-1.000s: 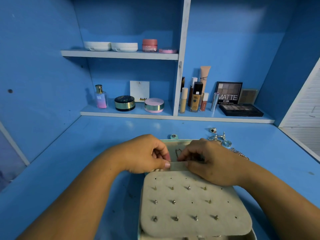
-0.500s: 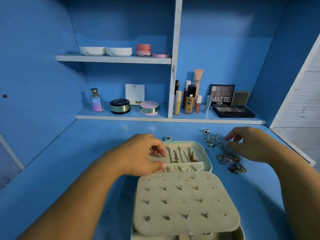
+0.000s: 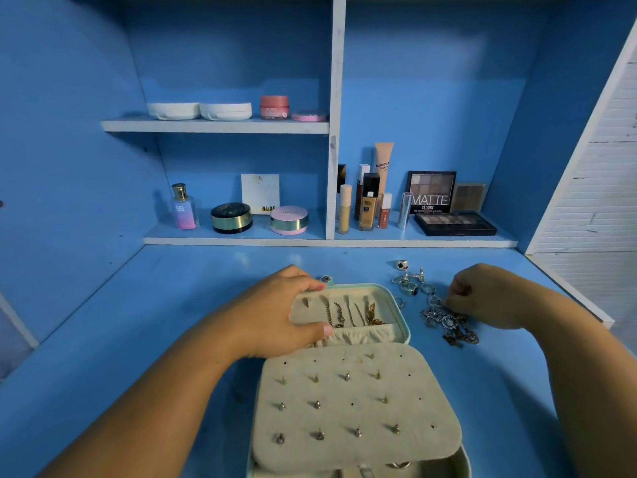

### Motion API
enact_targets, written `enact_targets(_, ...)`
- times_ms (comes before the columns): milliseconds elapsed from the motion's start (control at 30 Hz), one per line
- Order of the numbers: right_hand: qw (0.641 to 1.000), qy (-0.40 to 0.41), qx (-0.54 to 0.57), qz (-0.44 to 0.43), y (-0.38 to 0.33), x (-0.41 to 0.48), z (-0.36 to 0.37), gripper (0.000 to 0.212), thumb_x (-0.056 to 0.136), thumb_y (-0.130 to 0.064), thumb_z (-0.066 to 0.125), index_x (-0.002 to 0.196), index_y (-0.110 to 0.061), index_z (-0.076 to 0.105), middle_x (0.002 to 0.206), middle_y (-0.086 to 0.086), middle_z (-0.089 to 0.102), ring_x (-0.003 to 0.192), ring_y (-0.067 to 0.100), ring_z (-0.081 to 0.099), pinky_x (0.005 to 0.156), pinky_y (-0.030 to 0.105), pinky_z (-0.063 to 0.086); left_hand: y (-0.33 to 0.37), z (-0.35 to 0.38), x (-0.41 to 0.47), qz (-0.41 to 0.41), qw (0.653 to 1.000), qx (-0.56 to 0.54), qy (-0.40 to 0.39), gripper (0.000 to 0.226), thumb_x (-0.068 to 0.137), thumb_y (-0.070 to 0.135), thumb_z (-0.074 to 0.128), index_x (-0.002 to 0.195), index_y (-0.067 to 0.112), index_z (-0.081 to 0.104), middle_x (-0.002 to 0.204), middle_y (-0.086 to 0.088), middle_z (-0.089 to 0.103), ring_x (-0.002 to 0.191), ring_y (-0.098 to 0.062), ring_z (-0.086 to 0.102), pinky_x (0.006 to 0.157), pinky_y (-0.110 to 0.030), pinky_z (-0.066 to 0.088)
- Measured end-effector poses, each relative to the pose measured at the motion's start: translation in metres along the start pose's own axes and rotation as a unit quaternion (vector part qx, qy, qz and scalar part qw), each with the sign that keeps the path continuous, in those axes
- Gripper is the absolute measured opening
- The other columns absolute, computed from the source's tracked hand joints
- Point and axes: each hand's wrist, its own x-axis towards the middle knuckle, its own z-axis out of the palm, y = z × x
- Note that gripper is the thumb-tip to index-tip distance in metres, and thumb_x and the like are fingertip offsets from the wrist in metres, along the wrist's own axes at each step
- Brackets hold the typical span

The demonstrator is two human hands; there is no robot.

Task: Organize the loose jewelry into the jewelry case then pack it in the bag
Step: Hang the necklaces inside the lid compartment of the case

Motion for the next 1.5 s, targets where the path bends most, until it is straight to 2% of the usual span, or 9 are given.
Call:
enact_targets(233, 0.985, 0.065, 0.161, -0.025, 0.000, 0.002, -0.002, 0.023, 0.090, -0.024, 0.051, 0.077, -0.006, 0.058, 0.077, 0.007, 0.065, 0.066, 0.020, 0.052, 0.068, 0.036, 0.047, -0.001, 0.001, 0.001, 0.001, 1.000, 0.002, -0.002, 0.066, 0.078, 0.052, 0.072, 0.137, 0.031, 0.049, 0.127, 0.024, 0.043, 0.119, 0.002, 0.046, 0.107, -0.028, 0.040)
enact_targets(500, 0.846, 0.104, 0.501, -0.150, -0.028, -0.008, -0.002, 0.019, 0.098, -0.020, 0.048, 0.082, -0.013, 0.053, 0.054, -0.003, 0.041, 0.052, 0.013, 0.035, 0.060, 0.030, 0.033, -0.003, 0.003, 0.001, 0.008, 1.000, -0.014, 0.006, 0.067, 0.076, 0.054, 0.072, 0.135, 0.032, 0.050, 0.124, 0.025, 0.044, 0.117, 0.004, 0.047, 0.106, -0.029, 0.041)
enact_targets(700, 0.858, 0.067, 0.451, -0.234, -0.071, -0.026, 0.015, 0.013, 0.092, -0.021, 0.054, 0.087, -0.010, 0.058, 0.064, -0.007, 0.061, 0.063, 0.017, 0.046, 0.061, 0.031, 0.039, 0.006, 0.002, 0.001, 0.038, 0.995, -0.061, 0.072, 0.049, 0.083, 0.051, 0.067, 0.129, 0.036, 0.056, 0.119, 0.026, 0.050, 0.116, 0.006, 0.047, 0.101, -0.030, 0.045)
enact_targets(933, 0.770, 0.046, 0.558, -0.305, -0.098, -0.043, 0.027, 0.017, 0.087, -0.024, 0.051, 0.088, -0.008, 0.053, 0.094, 0.008, 0.072, 0.081, 0.013, 0.065, 0.074, 0.022, 0.050, 0.020, 0.008, 0.001, 0.055, 0.984, -0.163, 0.044, 0.044, 0.076, 0.052, 0.070, 0.118, 0.044, 0.062, 0.116, 0.022, 0.058, 0.113, 0.002, 0.055, 0.100, -0.034, 0.046)
enact_targets(1100, 0.808, 0.070, 0.477, -0.338, -0.106, -0.049, 0.035, 0.017, 0.095, -0.028, 0.050, 0.093, -0.012, 0.053, 0.095, 0.007, 0.071, 0.089, 0.022, 0.067, 0.078, 0.046, 0.055, 0.029, 0.012, 0.001, 0.051, 0.971, -0.233, 0.002, 0.036, 0.082, 0.044, 0.067, 0.117, 0.044, 0.060, 0.112, 0.015, 0.066, 0.108, -0.003, 0.059, 0.101, -0.039, 0.046)
enact_targets(1233, 0.785, 0.088, 0.505, -0.348, -0.105, -0.053, 0.027, 0.020, 0.092, -0.031, 0.051, 0.093, -0.010, 0.052, 0.092, 0.001, 0.073, 0.088, 0.015, 0.068, 0.076, 0.031, 0.053, 0.032, 0.014, 0.002, 0.046, 0.959, -0.280, 0.020, 0.042, 0.079, 0.050, 0.067, 0.118, 0.036, 0.063, 0.112, 0.013, 0.068, 0.109, -0.006, 0.061, 0.100, -0.045, 0.047)
enact_targets(1333, 0.786, 0.083, 0.505, -0.347, -0.105, -0.055, 0.025, 0.020, 0.091, -0.032, 0.052, 0.093, -0.011, 0.053, 0.090, 0.000, 0.073, 0.089, 0.015, 0.068, 0.077, 0.039, 0.056, 0.033, 0.014, 0.000, 0.062, 0.962, -0.268, 0.005, 0.046, 0.077, 0.053, 0.070, 0.120, 0.042, 0.058, 0.116, 0.017, 0.065, 0.114, -0.004, 0.058, 0.102, -0.045, 0.045)
enact_targets(1433, 0.786, 0.077, 0.507, -0.344, -0.106, -0.056, 0.025, 0.017, 0.091, -0.029, 0.054, 0.093, -0.012, 0.054, 0.093, 0.005, 0.073, 0.093, 0.020, 0.070, 0.084, 0.048, 0.055, 0.038, 0.013, -0.004, 0.090, 0.959, -0.264, -0.038, 0.036, 0.080, 0.052, 0.068, 0.115, 0.051, 0.057, 0.115, 0.017, 0.066, 0.111, -0.018, 0.060, 0.101, -0.046, 0.046)
enact_targets(1500, 0.788, 0.096, 0.499, -0.348, -0.106, -0.056, 0.023, 0.014, 0.093, -0.026, 0.054, 0.090, -0.012, 0.055, 0.090, 0.006, 0.073, 0.086, 0.012, 0.069, 0.077, 0.032, 0.056, 0.039, 0.012, -0.005, 0.093, 0.951, -0.290, -0.047, 0.036, 0.079, 0.055, 0.066, 0.113, 0.043, 0.064, 0.116, 0.009, 0.066, 0.110, -0.035, 0.058, 0.099, -0.052, 0.046)
